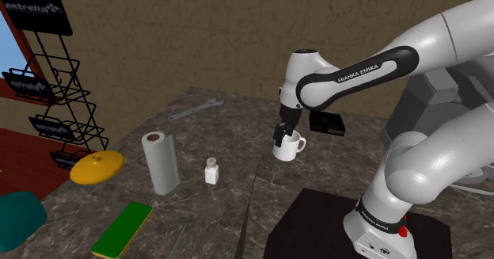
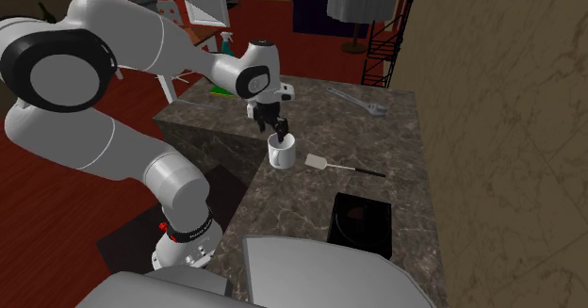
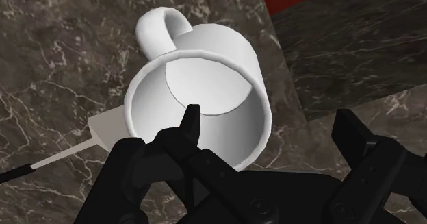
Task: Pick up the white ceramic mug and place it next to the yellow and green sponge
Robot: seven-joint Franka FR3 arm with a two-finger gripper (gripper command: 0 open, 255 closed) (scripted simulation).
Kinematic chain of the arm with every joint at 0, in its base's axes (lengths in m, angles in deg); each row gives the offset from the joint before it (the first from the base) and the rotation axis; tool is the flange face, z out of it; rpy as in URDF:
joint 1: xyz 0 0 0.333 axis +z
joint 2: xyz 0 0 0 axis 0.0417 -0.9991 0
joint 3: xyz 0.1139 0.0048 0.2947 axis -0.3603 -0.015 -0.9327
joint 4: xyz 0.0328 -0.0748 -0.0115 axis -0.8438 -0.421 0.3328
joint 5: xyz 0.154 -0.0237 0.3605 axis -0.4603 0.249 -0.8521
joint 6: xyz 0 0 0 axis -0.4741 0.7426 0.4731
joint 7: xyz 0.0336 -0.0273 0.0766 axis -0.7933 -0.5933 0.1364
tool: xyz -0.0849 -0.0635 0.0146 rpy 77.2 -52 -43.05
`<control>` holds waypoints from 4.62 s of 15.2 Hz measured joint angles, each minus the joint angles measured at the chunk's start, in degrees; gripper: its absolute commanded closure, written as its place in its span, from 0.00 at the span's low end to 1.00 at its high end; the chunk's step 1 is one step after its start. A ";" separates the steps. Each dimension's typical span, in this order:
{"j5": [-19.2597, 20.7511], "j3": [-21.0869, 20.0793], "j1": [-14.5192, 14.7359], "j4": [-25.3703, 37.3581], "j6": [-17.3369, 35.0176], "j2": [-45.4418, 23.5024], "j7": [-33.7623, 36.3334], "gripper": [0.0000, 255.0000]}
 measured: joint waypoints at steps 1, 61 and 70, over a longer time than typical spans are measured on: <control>0.02 0.02 -0.03 -0.44 1.11 -0.67 -0.04 0.00; -3.02 -5.28 2.82 16.39 -22.82 6.61 6.52 1.00; -7.66 -16.17 7.22 22.09 -22.06 0.91 19.55 1.00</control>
